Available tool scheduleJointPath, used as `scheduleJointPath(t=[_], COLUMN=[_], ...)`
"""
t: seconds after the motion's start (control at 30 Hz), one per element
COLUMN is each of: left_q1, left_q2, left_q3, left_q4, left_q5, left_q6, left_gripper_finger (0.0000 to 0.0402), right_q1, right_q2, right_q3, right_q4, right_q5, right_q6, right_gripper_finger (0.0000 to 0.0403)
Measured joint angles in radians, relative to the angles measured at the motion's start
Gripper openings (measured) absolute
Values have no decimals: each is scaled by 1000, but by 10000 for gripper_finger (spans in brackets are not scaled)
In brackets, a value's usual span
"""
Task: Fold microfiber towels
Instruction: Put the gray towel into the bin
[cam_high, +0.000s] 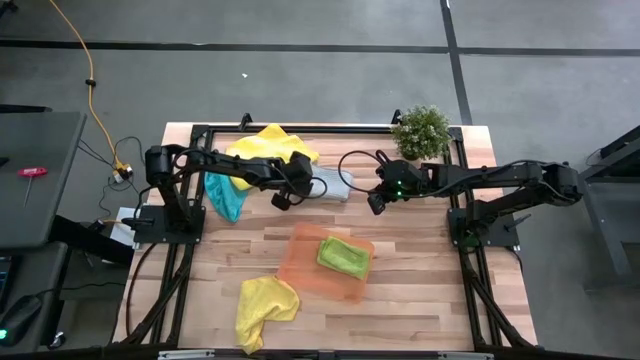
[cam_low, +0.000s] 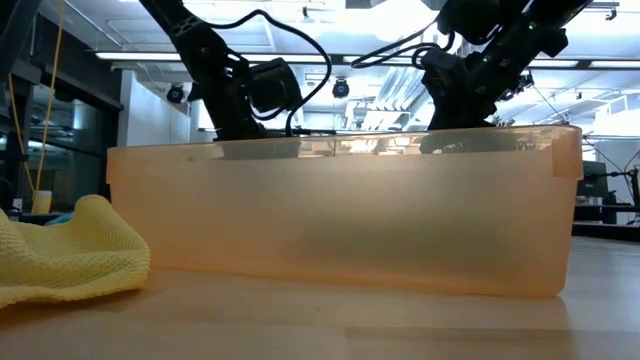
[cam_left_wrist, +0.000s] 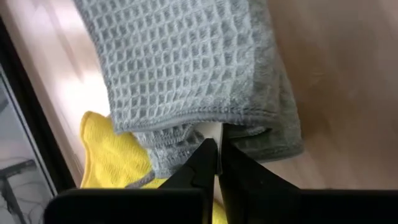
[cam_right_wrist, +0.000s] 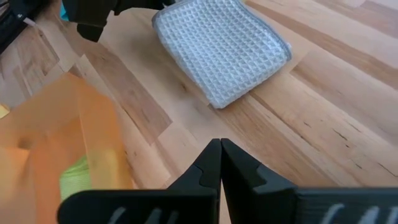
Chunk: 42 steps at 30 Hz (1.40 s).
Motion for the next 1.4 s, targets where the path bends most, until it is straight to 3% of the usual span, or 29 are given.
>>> scheduleJointPath(t=[0.43, 0.6, 0.67, 0.73, 0.83, 1.13, 1.3, 1.4], left_q1=[12, 11, 26, 52, 100, 147, 136, 136], left_q2=[-13, -53, -91, -135, -156, 5, 73, 82], left_q3=[1, 59, 80, 88, 91, 89, 88, 88], left_q4=[-148, -256, -229, -161, -32, 30, 22, -20], left_q5=[0, -11, 47, 167, 356, 486, 468, 381], left_q6=[-115, -164, -194, -255, -362, -469, -548, -571], left_gripper_finger=[114, 148, 154, 155, 143, 8, 20, 8], right_q1=[0, 0, 0, 0, 0, 0, 0, 0], right_q2=[0, 0, 0, 0, 0, 0, 0, 0], right_q3=[0, 0, 0, 0, 0, 0, 0, 0], right_q4=[0, -2, -5, -7, -9, -12, -12, -11], right_q5=[3, 3, 3, 3, 3, 4, 4, 4], right_q6=[-7, -7, -7, -7, -3, 1, 1, 1], right_gripper_finger=[0, 0, 0, 0, 0, 0, 0, 0])
